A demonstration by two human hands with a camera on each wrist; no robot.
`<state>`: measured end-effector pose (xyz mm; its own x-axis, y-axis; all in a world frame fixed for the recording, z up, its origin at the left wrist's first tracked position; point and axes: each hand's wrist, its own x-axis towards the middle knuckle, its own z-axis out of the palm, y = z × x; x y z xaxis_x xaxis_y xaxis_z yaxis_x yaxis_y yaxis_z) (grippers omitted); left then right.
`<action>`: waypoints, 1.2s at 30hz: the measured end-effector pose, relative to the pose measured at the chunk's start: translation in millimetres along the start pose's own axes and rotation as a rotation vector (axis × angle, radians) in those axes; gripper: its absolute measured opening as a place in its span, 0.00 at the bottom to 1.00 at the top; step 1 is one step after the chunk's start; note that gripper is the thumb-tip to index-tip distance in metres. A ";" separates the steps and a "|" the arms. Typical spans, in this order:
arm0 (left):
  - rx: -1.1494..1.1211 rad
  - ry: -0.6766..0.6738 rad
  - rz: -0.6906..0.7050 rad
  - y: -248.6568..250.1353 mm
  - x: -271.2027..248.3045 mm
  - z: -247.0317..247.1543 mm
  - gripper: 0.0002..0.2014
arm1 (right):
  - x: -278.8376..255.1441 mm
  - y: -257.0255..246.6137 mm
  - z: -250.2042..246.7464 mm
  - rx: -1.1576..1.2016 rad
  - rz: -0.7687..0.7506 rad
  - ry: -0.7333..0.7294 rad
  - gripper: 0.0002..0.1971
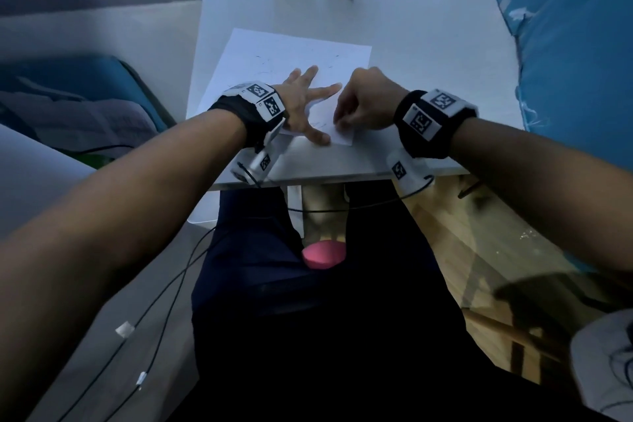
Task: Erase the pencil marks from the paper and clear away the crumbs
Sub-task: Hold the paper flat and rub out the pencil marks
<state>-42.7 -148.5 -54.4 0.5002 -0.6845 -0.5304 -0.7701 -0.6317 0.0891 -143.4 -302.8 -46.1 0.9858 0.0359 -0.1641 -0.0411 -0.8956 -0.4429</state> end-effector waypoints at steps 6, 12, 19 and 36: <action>0.073 0.059 0.043 -5.0 -5.8 6.5 0.54 | 7.3 24.6 -12.2 0.120 0.169 0.161 0.06; 0.046 0.299 0.454 5.3 -25.9 24.2 0.42 | 10.4 26.8 -1.1 -0.044 0.089 0.178 0.06; 0.105 0.109 0.291 -21.4 -15.5 33.8 0.40 | 15.2 26.1 -7.0 -0.102 0.100 0.099 0.04; 0.117 0.293 -0.084 -18.0 10.7 -11.9 0.43 | 24.0 24.9 -3.4 0.127 0.151 0.255 0.05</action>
<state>-18.7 -148.8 -51.6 0.6440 -0.7178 -0.2646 -0.7527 -0.6563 -0.0514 -120.2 -325.8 -58.1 0.9755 -0.2195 -0.0170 -0.1938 -0.8194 -0.5395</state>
